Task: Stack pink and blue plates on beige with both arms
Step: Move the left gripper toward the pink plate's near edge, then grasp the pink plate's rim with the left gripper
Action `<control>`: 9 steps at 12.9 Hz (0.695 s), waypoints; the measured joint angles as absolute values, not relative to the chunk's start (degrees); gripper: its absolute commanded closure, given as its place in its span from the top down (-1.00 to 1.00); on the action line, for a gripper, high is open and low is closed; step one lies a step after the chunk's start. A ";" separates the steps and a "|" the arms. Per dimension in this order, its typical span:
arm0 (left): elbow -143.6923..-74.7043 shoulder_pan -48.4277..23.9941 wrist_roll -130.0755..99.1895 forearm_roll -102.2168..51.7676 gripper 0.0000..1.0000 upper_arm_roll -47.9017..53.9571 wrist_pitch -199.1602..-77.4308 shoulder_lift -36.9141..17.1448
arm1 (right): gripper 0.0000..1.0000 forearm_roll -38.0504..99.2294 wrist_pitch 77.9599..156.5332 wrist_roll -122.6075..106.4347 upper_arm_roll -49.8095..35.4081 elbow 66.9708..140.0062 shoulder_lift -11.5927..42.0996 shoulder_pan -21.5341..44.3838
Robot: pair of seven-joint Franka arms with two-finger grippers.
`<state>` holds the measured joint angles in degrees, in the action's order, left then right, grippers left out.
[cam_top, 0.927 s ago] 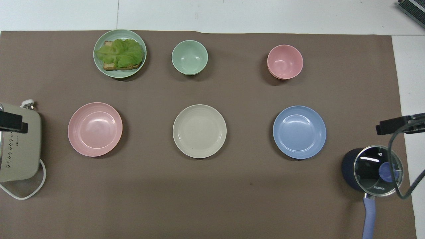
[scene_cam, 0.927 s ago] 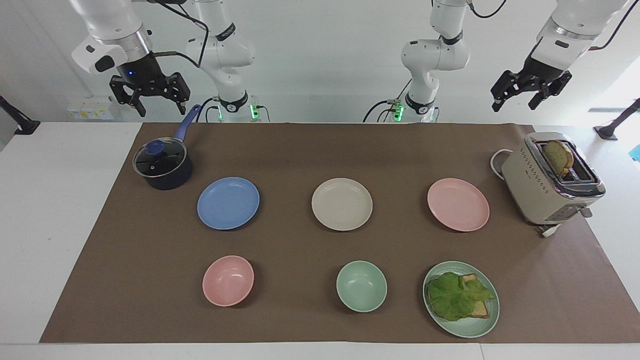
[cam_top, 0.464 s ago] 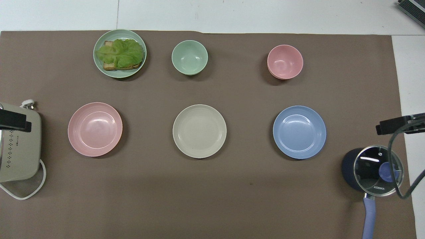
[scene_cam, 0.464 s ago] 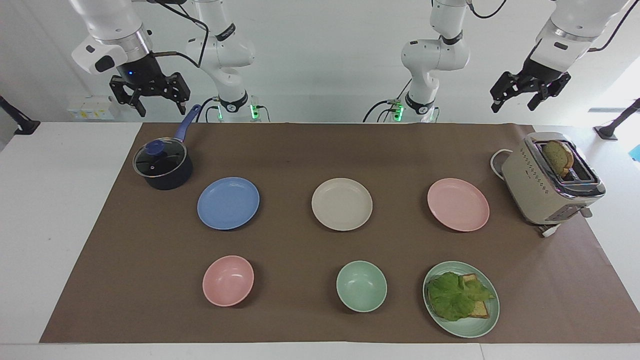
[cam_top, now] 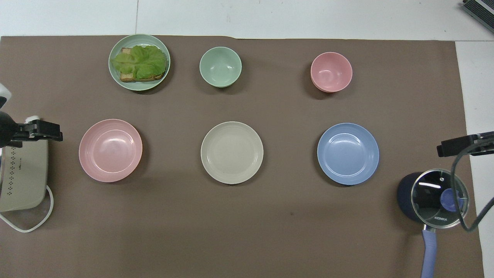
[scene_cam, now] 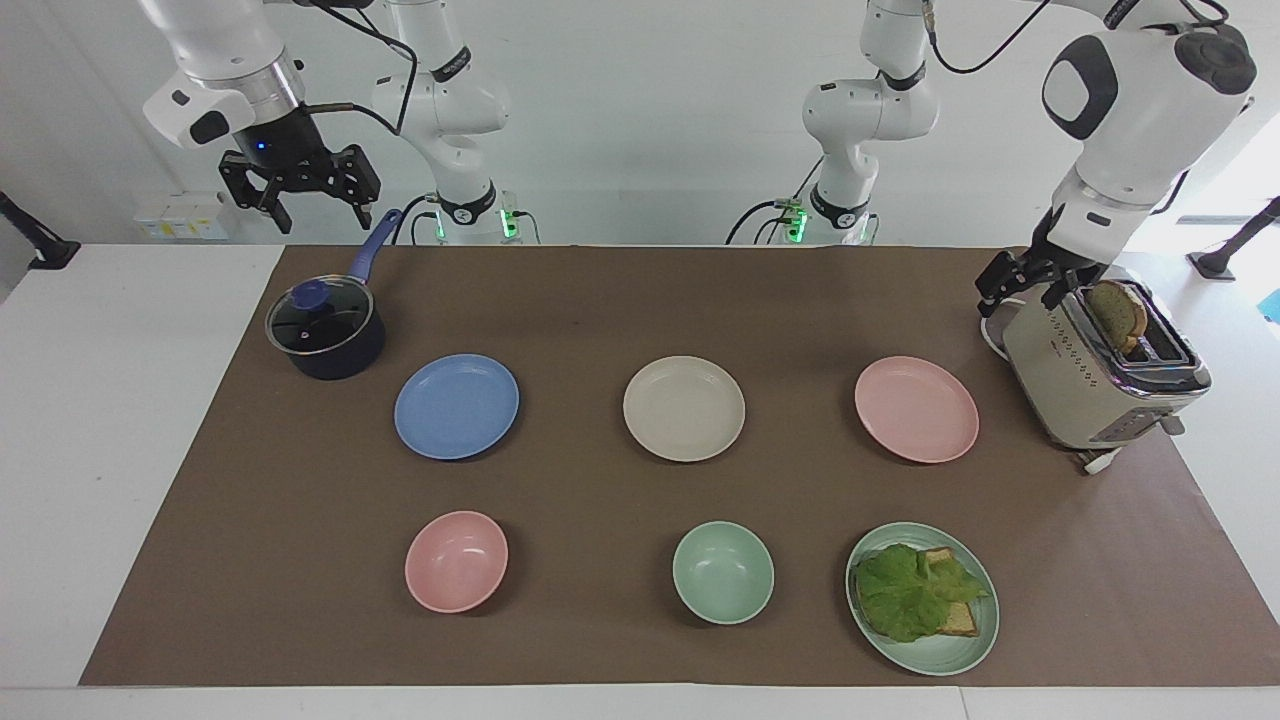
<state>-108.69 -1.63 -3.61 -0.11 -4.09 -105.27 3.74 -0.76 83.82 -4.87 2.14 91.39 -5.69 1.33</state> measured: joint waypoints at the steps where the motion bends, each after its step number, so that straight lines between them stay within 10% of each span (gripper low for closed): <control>1: -110.47 -0.96 -3.61 -0.12 1.00 -4.09 -106.91 3.21 | 1.00 -0.76 83.82 -4.87 2.14 91.39 -5.69 1.33; 9: -122.61 0.50 -4.43 -0.14 1.00 -4.06 -123.98 -7.34 | 1.00 -0.76 83.82 -4.87 2.14 91.39 -5.69 1.33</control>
